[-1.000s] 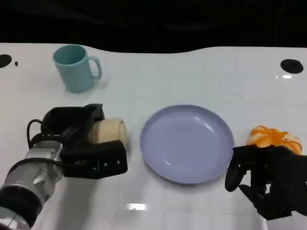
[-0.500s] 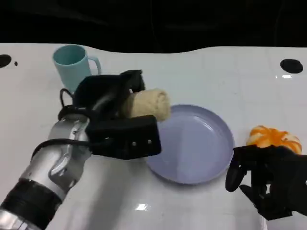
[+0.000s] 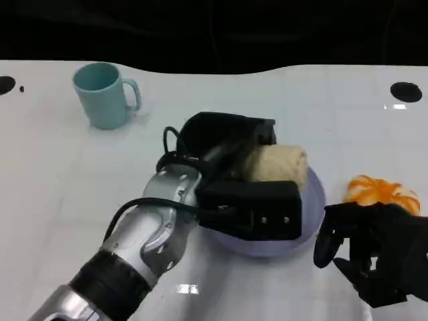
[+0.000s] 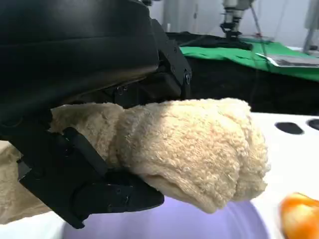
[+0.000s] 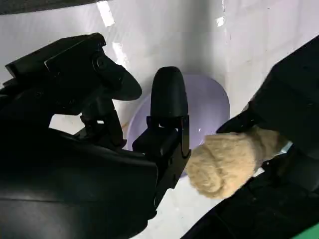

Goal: Grasp the towel on the left side of the plate with the left hand and place it into the plate.

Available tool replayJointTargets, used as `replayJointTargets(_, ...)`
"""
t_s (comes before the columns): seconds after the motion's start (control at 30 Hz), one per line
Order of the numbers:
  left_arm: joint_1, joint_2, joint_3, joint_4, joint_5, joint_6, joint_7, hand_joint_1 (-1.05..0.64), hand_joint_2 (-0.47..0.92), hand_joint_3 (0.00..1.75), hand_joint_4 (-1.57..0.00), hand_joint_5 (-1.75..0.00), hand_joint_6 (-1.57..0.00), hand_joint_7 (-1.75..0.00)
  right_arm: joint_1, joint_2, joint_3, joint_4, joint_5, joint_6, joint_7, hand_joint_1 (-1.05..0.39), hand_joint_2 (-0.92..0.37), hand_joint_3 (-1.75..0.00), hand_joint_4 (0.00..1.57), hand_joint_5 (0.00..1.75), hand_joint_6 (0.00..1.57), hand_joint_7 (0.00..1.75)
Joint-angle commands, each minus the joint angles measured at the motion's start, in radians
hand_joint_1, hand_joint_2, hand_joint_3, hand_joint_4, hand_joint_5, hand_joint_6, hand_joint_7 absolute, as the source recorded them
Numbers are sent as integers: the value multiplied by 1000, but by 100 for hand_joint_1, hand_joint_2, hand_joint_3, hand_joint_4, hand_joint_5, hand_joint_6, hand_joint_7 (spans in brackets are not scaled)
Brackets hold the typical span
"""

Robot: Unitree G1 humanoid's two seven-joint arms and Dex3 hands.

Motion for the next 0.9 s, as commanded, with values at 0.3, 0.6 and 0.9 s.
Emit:
replayJointTargets(0.3, -28, 12, -39, 3, 24, 52, -164, -66, 92, 24, -16, -64, -23, -1, -3, -17, -3, -28, -1, 20, 7, -2, -60, -103, 70, 174, 69, 140)
replayJointTargets(0.6, -18, 41, -50, -43, 41, 55, -218, -78, 92, 23, 0, -60, -15, -1, -2, -14, -3, -22, 0, 12, 5, -1, -60, -102, 71, 173, 69, 139)
replayJointTargets(0.9, 12, 118, -9, -143, 2, 25, -270, -73, 92, 19, -8, -61, -23, -4, -5, -16, -6, -14, 2, 3, 6, -1, -59, -103, 71, 175, 69, 140)
